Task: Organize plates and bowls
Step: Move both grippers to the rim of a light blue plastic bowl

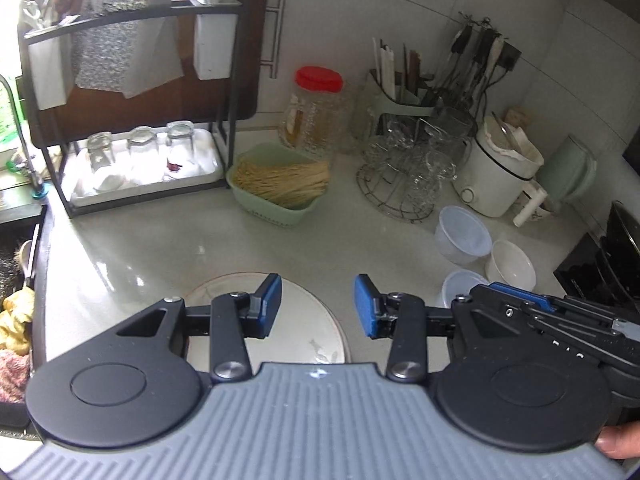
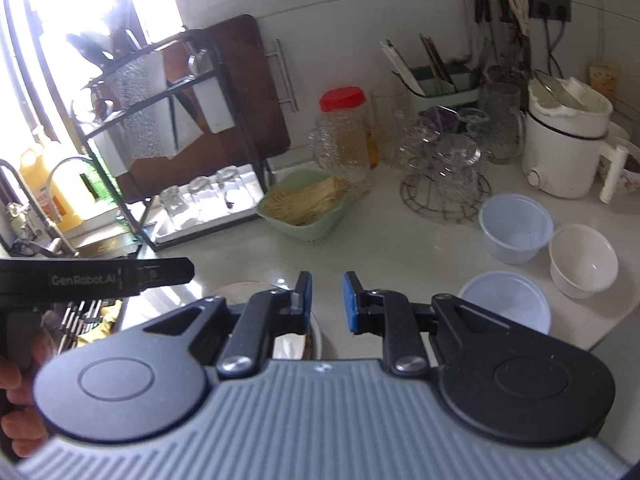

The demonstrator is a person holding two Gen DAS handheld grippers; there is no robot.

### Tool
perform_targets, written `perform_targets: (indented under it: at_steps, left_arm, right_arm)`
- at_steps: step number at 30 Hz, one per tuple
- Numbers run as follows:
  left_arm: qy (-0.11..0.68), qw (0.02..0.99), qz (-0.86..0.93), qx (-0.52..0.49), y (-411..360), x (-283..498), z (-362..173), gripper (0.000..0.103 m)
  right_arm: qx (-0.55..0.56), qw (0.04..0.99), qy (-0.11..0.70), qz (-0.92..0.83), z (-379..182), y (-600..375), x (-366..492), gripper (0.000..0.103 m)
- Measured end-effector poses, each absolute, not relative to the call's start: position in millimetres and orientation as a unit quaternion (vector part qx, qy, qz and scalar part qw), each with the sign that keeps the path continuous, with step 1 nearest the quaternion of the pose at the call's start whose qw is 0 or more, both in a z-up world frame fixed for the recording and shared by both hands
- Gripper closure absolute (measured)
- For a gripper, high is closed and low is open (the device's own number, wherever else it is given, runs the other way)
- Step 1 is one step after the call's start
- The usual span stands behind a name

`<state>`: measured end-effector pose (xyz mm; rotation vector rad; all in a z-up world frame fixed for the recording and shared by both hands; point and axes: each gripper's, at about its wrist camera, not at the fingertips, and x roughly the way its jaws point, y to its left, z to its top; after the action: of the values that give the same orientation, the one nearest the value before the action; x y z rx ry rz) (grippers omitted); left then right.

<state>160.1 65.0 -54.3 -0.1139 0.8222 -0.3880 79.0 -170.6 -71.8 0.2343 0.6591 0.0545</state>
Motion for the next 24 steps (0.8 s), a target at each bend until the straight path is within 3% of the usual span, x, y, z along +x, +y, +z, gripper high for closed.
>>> perform_targets:
  at_steps: [11, 24]
  left_arm:
    - [0.412, 0.877, -0.246, -0.032, 10, 175, -75, 0.058]
    - [0.422, 0.852, -0.308, -0.024, -107, 213, -111, 0.055]
  right_arm:
    - [0.129, 0.932, 0.337, -0.045, -79, -218, 76, 0.082]
    - [0.152, 0.912, 0.364, -0.109, -123, -320, 75, 0.082]
